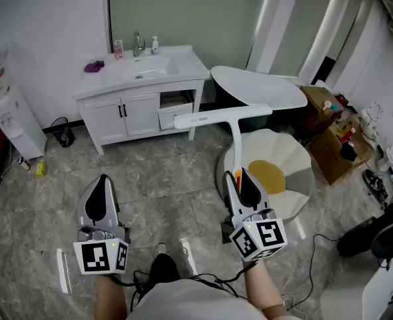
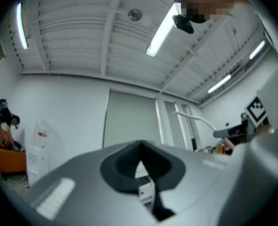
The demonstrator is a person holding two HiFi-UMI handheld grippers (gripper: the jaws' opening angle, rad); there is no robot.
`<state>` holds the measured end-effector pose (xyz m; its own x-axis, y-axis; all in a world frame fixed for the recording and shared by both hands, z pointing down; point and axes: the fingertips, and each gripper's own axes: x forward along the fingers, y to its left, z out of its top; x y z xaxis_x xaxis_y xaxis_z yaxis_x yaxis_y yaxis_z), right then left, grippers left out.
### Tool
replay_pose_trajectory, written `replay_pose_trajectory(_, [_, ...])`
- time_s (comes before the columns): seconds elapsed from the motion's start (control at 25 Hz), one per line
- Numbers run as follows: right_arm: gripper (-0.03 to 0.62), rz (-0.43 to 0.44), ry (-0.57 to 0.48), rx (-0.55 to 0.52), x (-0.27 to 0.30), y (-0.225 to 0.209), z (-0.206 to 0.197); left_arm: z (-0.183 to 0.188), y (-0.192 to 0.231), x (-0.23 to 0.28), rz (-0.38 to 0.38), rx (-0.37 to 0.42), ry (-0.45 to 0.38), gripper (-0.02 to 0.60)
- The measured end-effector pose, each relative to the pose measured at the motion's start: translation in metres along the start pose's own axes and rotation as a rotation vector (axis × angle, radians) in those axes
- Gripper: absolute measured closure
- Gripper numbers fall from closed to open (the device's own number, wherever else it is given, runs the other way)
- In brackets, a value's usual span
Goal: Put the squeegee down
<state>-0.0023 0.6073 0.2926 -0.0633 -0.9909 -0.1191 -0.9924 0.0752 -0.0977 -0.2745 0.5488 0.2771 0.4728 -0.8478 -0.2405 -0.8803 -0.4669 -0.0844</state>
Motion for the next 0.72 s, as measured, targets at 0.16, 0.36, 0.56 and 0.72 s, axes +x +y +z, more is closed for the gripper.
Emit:
replay_pose_trajectory(0.16, [0.464,0.001,-0.003,0.001,0.004,0.001,0.002,0.001,0.001,0.004,-0.008,-0.001,0.000,0.577])
replay_pose_trajectory(0.36, [0.464,-0.002,-0.003,0.001,0.022,0.004,-0.002,-0.005,0.012,0.019,-0.014,-0.002,0.002,0.577])
replay_pose_trajectory(0.56, [0.464,-0.010,-0.002,0.004,0.044,0.008,-0.004,-0.009,0.028,0.036,-0.020,-0.002,0.002,0.577])
replay_pose_trajectory(0.72, [0.464,-0.027,-0.024,0.036,0.066,0.005,-0.006,-0.014,0.041,0.056,-0.027,0.005,-0.004,0.577])
